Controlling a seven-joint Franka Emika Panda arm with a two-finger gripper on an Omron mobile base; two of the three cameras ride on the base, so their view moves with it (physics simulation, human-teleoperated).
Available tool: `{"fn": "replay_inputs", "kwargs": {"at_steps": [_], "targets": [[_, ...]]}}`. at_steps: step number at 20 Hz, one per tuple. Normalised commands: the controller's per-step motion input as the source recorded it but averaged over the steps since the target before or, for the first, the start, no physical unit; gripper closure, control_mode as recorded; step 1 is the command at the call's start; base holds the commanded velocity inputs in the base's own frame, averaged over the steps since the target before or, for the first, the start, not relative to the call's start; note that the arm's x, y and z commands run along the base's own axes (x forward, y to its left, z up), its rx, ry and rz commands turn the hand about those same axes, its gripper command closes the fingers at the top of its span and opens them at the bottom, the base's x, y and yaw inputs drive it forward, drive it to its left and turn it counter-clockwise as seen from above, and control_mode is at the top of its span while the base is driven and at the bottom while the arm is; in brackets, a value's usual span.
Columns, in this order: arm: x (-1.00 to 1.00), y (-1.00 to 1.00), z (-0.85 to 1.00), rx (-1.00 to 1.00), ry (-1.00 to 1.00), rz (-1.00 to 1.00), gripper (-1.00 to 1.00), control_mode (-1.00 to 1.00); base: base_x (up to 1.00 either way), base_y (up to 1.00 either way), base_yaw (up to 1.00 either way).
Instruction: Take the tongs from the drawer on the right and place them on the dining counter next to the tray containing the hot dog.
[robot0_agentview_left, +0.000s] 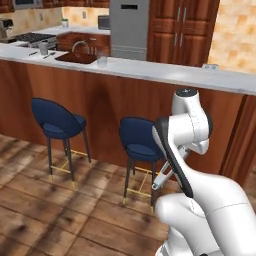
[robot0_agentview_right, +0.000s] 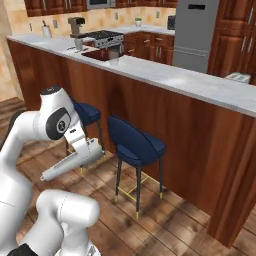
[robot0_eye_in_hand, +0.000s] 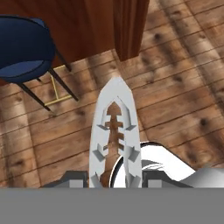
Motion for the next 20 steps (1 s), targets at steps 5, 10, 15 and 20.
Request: {"fn": "replay_inputs", "kwargs": {"at_steps": [5,10,15,20], "targets": [[0.00,0.00,0.00,0.00,0.00,0.00,1.00,1.00,0.17,1.00,-0.37],[0.00,0.00,0.00,0.00,0.00,0.00,1.00,1.00,0.20,1.00,-0.39],[0.00,0.00,0.00,0.00,0.00,0.00,1.00,1.00,0.28,1.00,-0.39],[0.00,0.00,0.00,0.00,0.00,0.00,1.00,1.00,0.07,0.19,-0.07]]}}
